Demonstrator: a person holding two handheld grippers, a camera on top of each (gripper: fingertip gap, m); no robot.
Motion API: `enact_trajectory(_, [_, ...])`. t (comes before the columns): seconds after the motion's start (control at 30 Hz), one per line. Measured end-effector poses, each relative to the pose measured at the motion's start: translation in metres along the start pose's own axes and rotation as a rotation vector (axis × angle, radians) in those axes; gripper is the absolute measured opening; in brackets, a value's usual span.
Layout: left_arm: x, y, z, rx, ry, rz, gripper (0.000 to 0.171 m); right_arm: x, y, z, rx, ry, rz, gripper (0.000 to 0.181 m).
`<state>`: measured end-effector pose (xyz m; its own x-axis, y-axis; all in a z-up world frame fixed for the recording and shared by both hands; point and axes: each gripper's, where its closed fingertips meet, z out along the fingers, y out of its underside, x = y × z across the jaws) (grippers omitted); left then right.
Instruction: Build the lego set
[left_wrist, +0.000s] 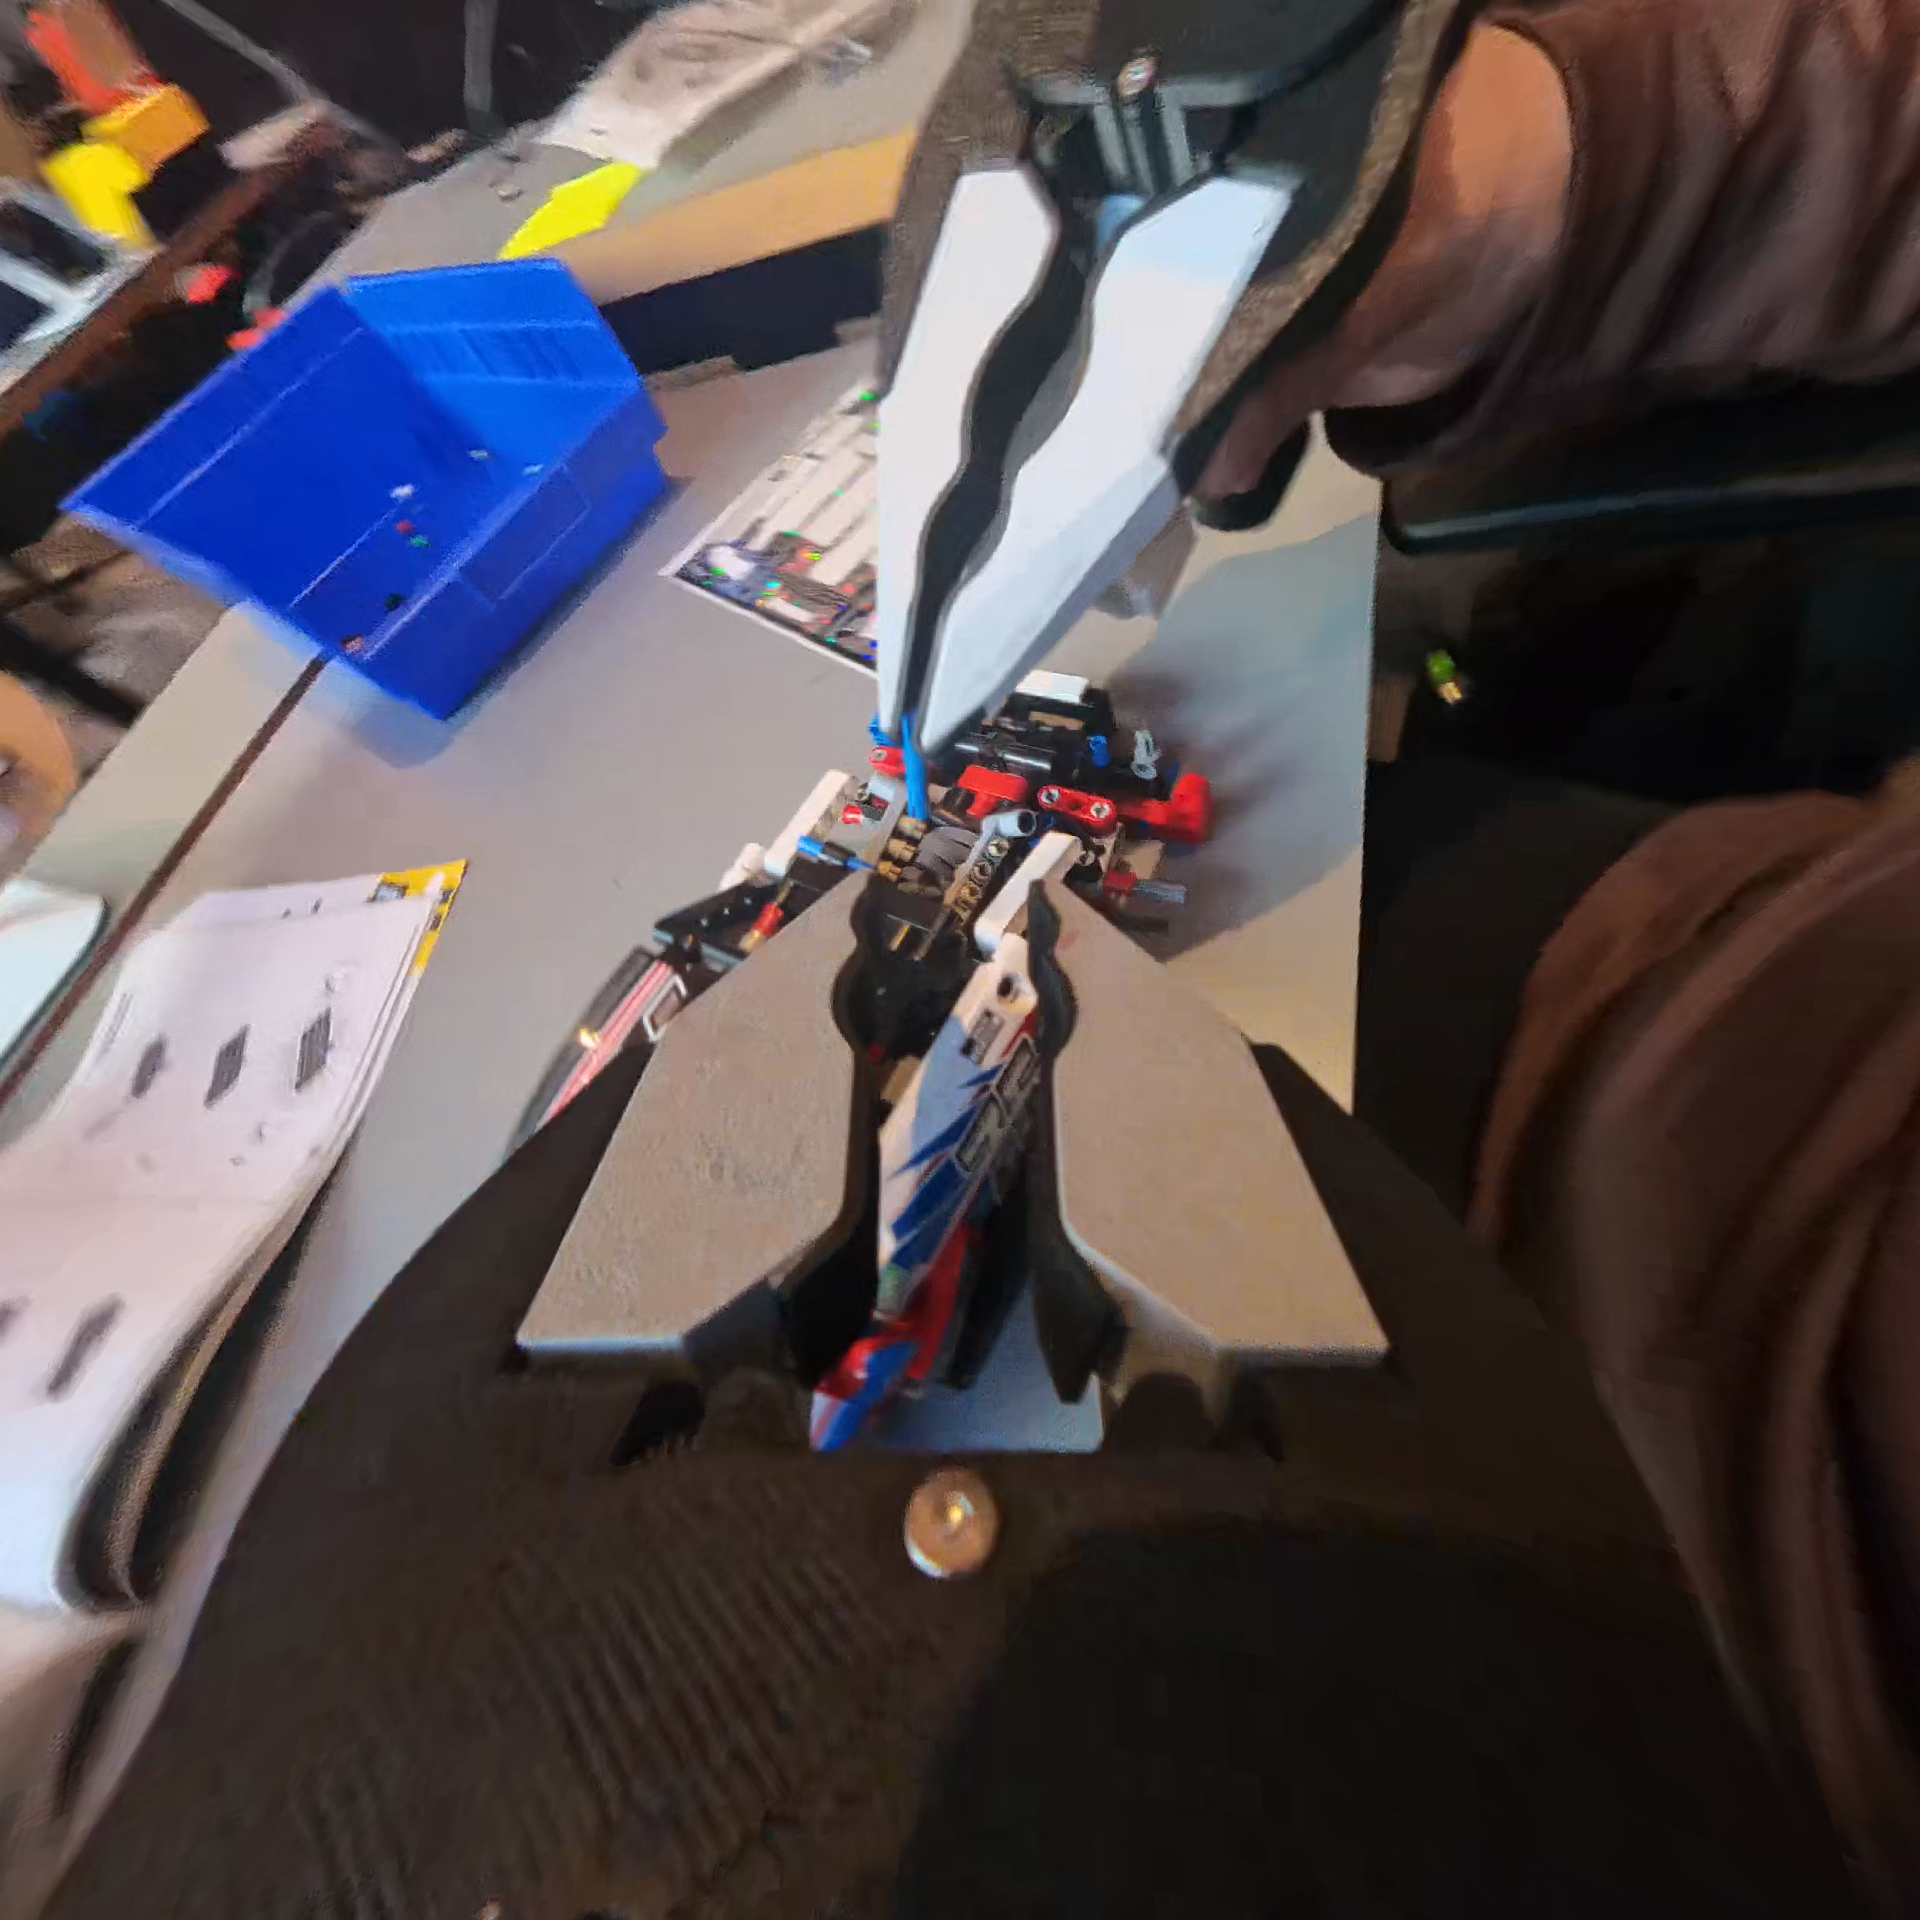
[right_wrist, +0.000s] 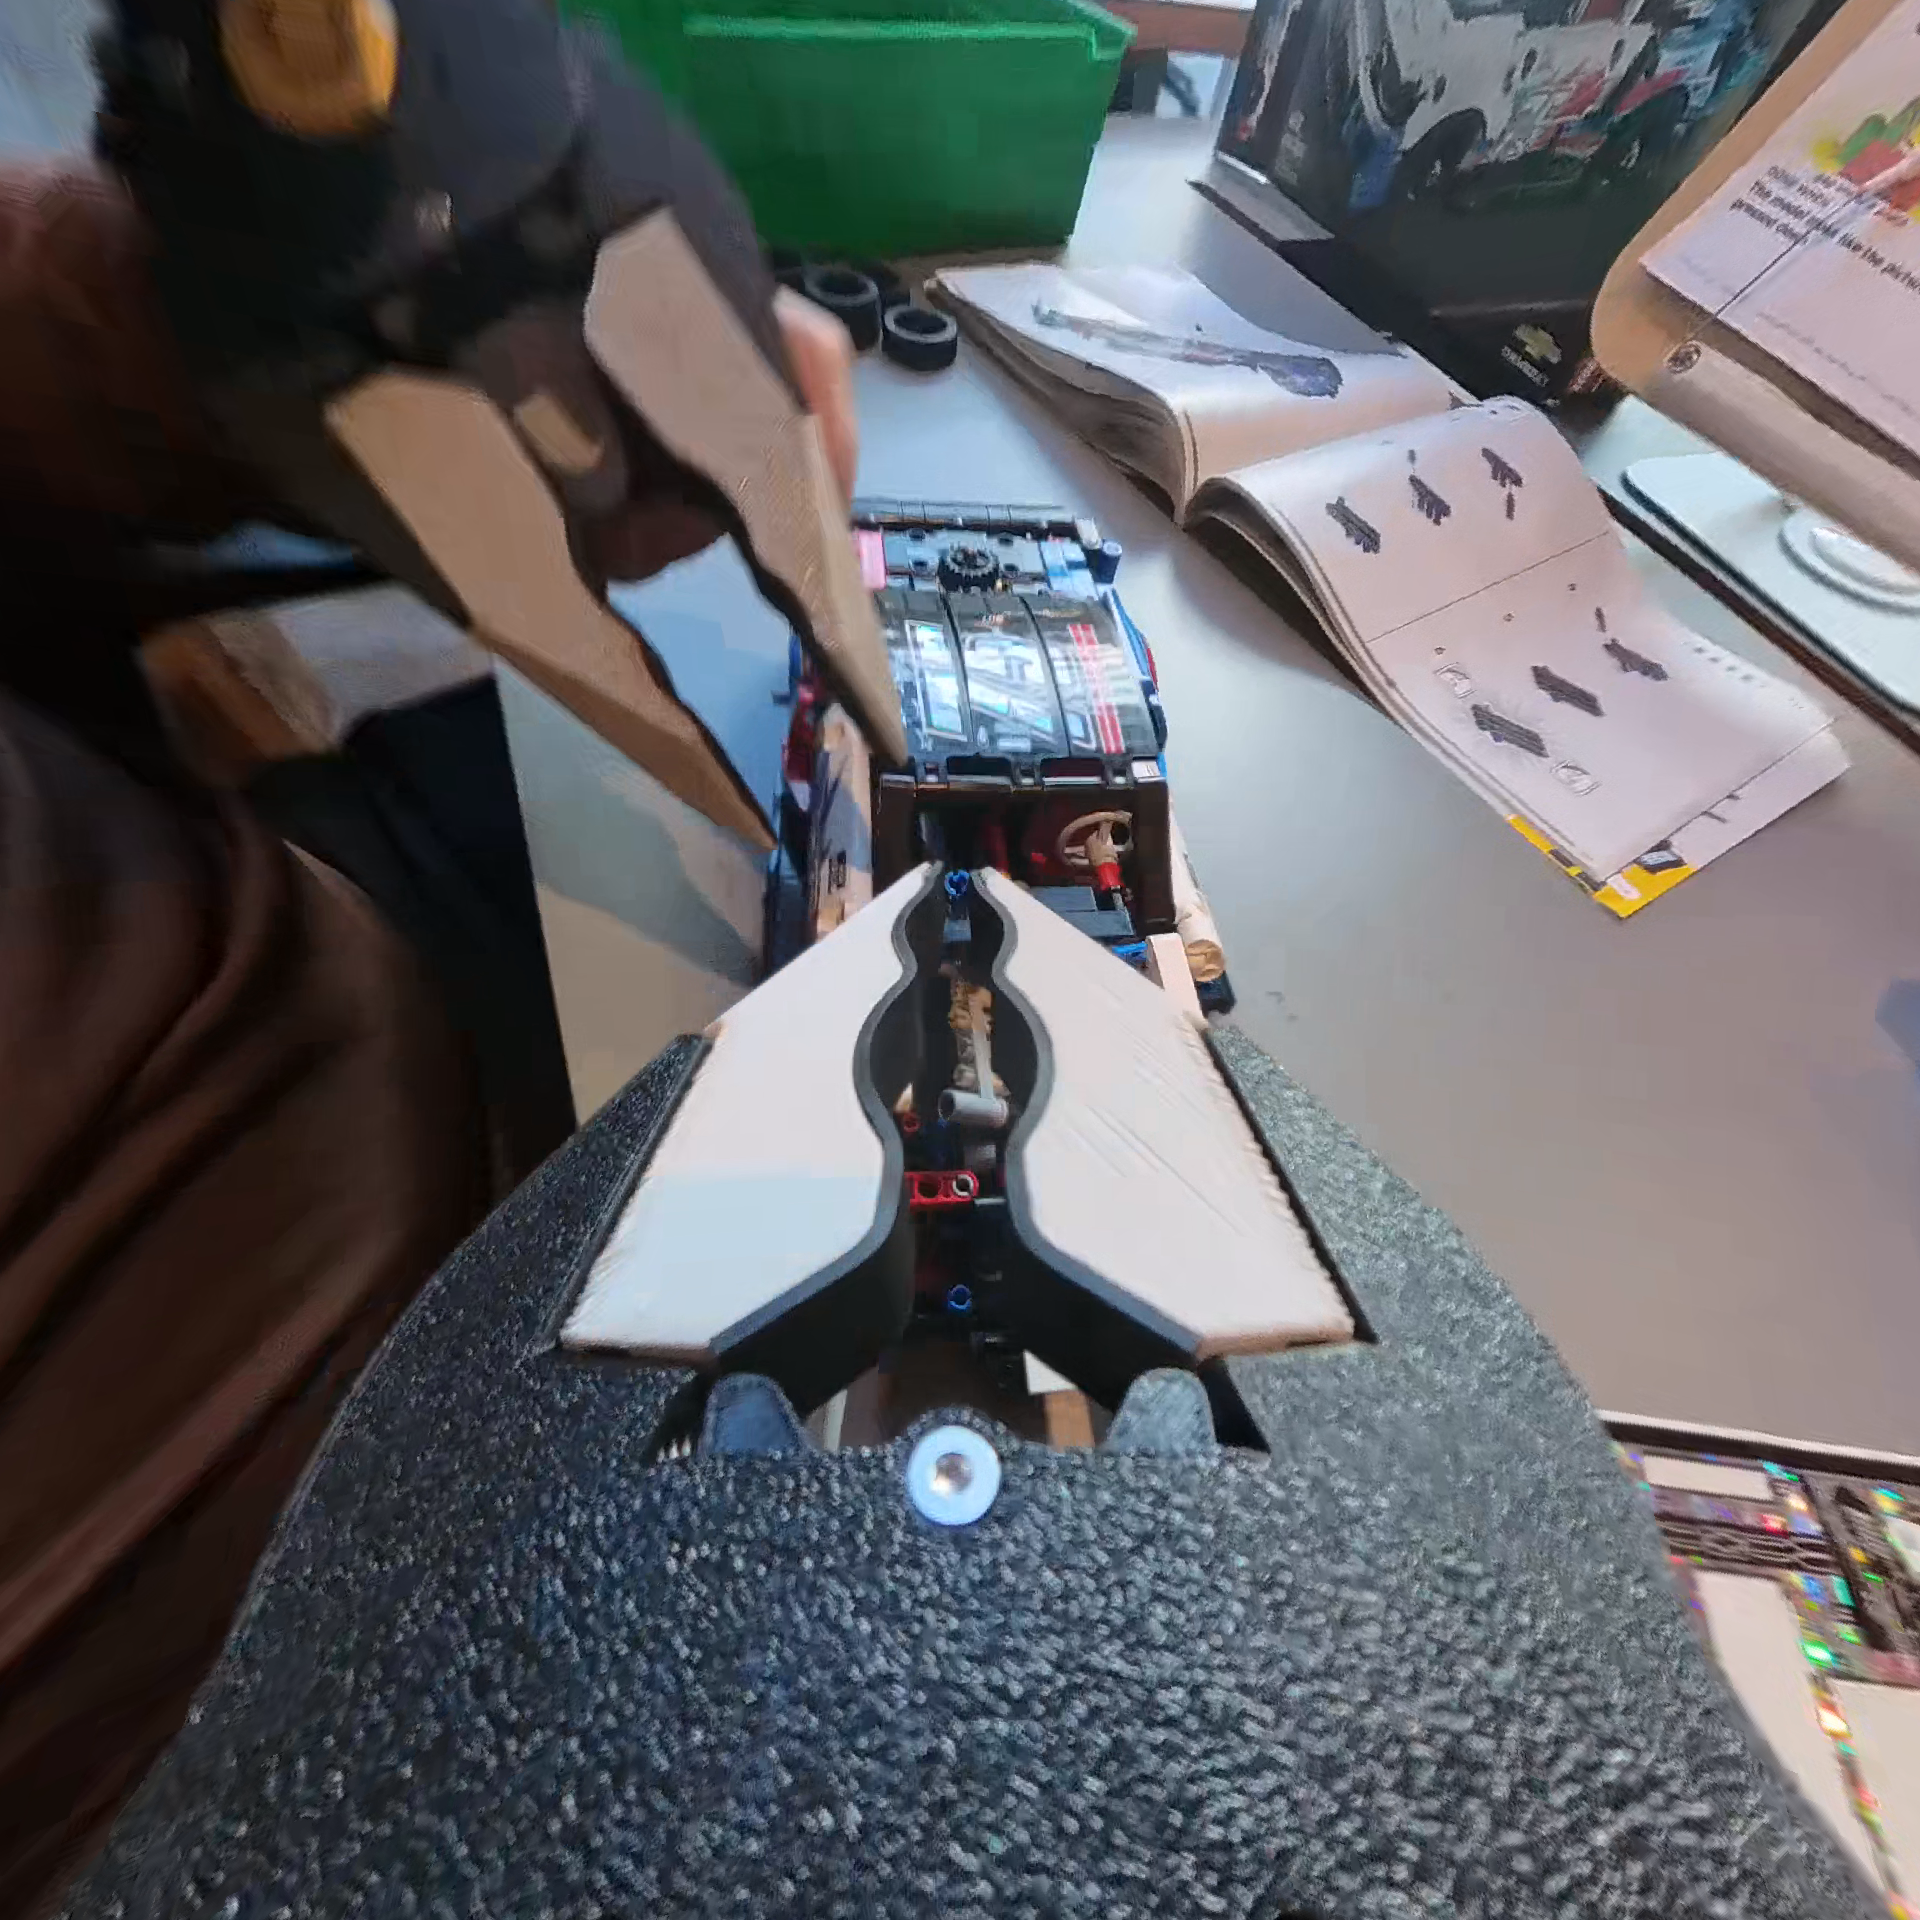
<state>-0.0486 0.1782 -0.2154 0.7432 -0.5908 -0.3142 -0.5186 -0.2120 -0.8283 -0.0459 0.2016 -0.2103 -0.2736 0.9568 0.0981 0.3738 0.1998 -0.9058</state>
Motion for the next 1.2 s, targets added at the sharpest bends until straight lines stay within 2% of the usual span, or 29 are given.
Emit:
enact_trajectory(0.07, [-0.005,-0.002,0.001,-0.028,0.095,0.098,0.024,-0.002,0.006,0.005,-0.041,0.022,-0.052,0.004])
enact_trajectory(0.13, [-0.004,0.002,0.001,-0.045,0.259,0.214,0.023,-0.003,0.011,0.008,-0.065,0.043,-0.085,0.004])
enact_trajectory(0.2, [-0.011,0.002,0.000,-0.046,0.387,0.270,0.028,-0.001,0.012,0.008,-0.078,0.067,-0.112,0.004])
enact_trajectory(0.3, [-0.032,-0.002,0.008,-0.098,0.493,0.260,0.036,0.000,0.012,0.008,-0.088,0.095,-0.146,0.003])
enact_trajectory(0.43, [-0.038,-0.001,0.024,-0.183,0.632,0.239,0.051,0.003,0.019,0.013,-0.123,0.124,-0.195,0.004])
enact_trajectory(0.5, [-0.036,0.002,0.034,-0.225,0.656,0.204,0.063,0.003,0.021,0.014,-0.131,0.130,-0.213,0.004])
enact_trajectory(0.57, [-0.033,0.001,0.044,-0.234,0.642,0.150,0.063,0.005,0.022,0.014,-0.135,0.138,-0.220,0.004])
enact_trajectory(0.67, [-0.029,0.018,0.053,-0.301,0.579,0.196,0.071,0.005,0.018,0.011,-0.104,0.120,-0.205,0.004])
enact_trajectory(0.73, [-0.022,0.019,0.053,-0.303,0.577,0.211,0.065,0.004,0.016,0.011,-0.093,0.102,-0.186,0.004])
enact_trajectory(0.93, [-0.028,0.023,0.053,-0.323,0.543,0.250,0.065,0.000,0.021,0.016,-0.088,0.068,-0.157,0.004])
enact_trajectory(1.07, [-0.029,0.026,0.048,-0.307,0.577,0.305,0.063,0.000,0.021,0.016,-0.099,0.084,-0.186,0.003])
enact_trajectory(1.2, [-0.025,0.030,0.047,-0.342,0.662,0.258,0.062,-0.002,0.020,0.019,-0.092,0.081,-0.193,0.004])
